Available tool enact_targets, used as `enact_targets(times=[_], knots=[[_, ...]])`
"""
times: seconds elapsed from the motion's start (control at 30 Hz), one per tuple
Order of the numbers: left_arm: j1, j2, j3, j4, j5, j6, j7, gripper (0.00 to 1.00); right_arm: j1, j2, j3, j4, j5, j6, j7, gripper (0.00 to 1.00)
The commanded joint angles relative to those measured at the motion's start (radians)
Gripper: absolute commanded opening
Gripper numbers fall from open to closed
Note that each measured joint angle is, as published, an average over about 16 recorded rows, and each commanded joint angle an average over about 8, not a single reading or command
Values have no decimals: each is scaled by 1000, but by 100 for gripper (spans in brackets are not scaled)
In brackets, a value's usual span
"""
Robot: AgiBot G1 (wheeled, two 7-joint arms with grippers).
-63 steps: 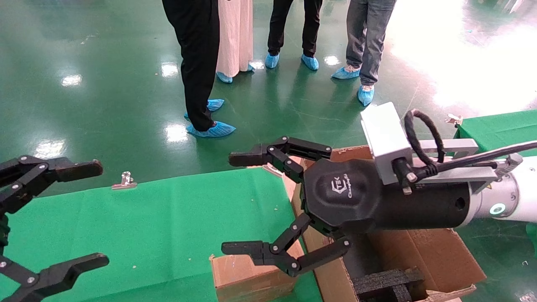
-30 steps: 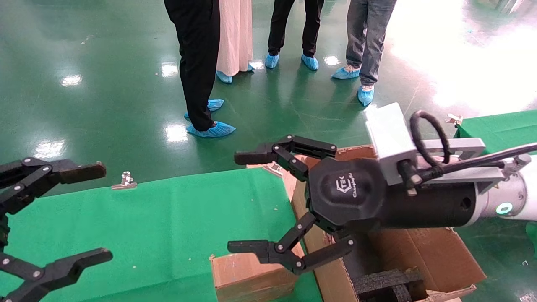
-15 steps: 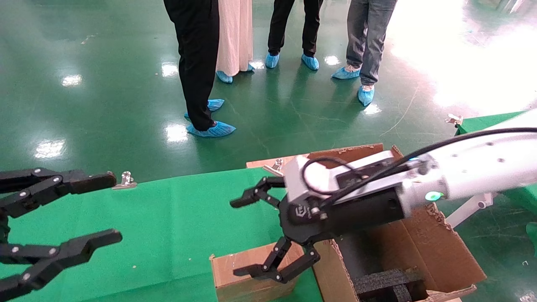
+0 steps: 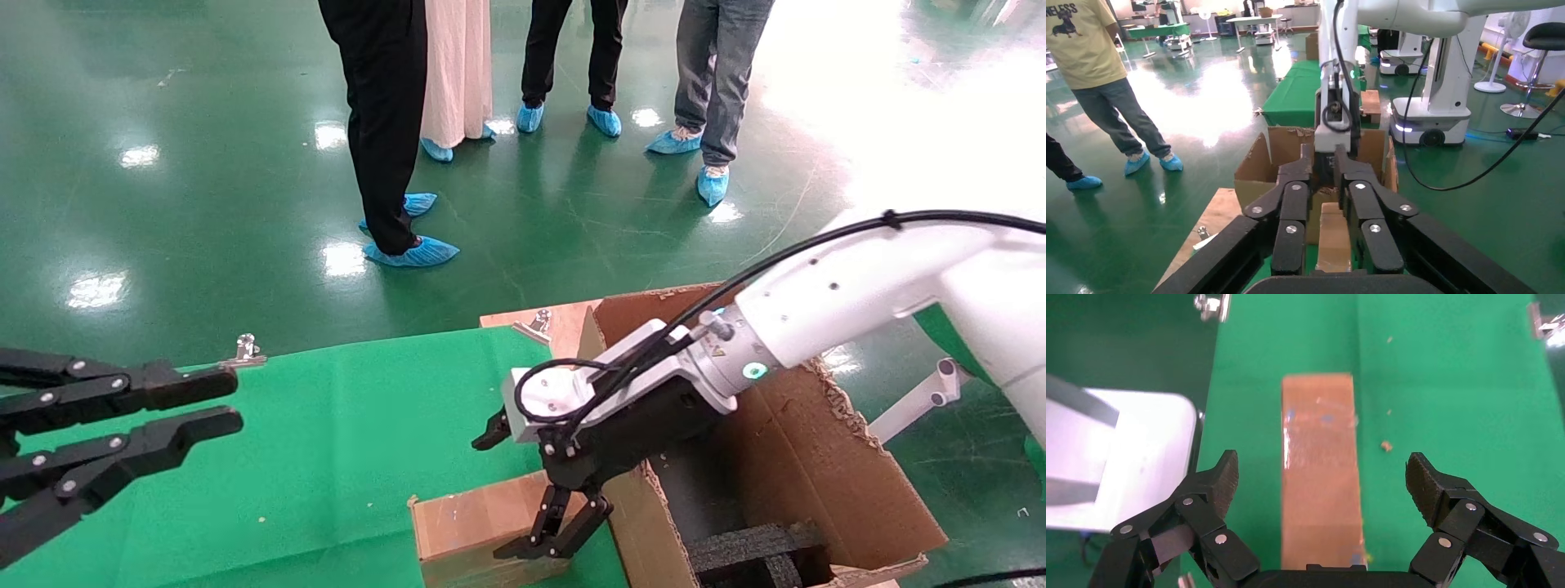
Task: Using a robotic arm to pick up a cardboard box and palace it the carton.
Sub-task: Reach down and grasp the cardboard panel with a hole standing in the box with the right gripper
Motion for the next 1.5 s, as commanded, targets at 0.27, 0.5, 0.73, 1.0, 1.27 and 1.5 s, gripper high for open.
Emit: enact_targets(times=[0.27, 0.5, 0.73, 1.0, 1.27, 1.5], knots=[[0, 0, 0, 0, 0, 0, 0, 0, 95, -88, -170, -110, -37, 0, -87, 100], [0, 0, 0, 0, 0, 0, 0, 77, 142, -146, -269, -183, -42, 4, -160, 100], [0, 0, 0, 0, 0, 0, 0, 100, 163, -177, -320, -220, -38, 5, -207, 60], [0, 0, 0, 0, 0, -1, 0, 100, 163, -176, -319, -219, -38, 5, -205, 0], [0, 0, 0, 0, -1, -1, 0, 100, 158, -171, -309, -214, -37, 5, -199, 0], [0, 0, 0, 0, -1, 0, 0, 100, 156, -168, -305, -211, -36, 5, -196, 0]])
